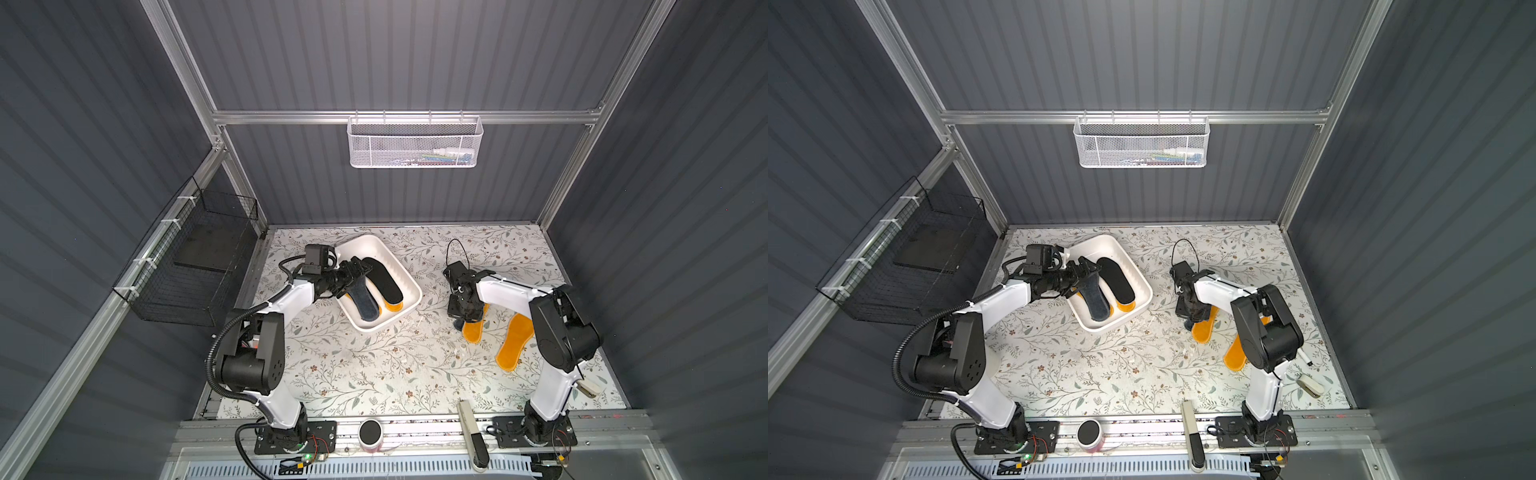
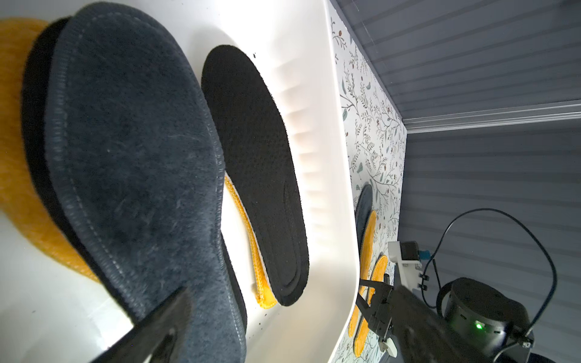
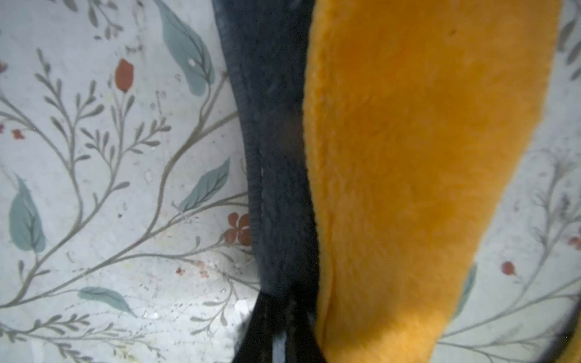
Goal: Put the insoles into the storage box
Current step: Pick up the insole from the center of the board.
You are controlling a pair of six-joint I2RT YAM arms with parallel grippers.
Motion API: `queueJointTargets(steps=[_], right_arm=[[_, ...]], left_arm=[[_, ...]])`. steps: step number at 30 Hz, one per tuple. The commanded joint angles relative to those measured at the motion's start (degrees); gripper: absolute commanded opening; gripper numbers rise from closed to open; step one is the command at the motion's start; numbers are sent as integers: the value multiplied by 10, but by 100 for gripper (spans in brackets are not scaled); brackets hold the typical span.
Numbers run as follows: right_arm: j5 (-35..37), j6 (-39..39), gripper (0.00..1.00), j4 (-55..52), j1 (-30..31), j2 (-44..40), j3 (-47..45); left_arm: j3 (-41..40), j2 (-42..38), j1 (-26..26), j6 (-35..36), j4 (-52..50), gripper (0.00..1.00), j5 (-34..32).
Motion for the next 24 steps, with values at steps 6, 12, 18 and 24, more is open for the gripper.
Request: queueJointTargets(steps=[6,12,18,24], right_arm=[[-81,-46,0,68,3,2,-81],[-130,-132,0,182,4,-131,-132],[-173,-190,0,274,1,-258,-181],[-260,-226,0,323,-14,-324,-201]], left_arm=[[-3,-7,4,10,-8,99,-3],[1,-3,4,9,-7,100,-2],[0,-5,4,9,-7,100,-5],[2,-4,4,9,-7,100,-4]])
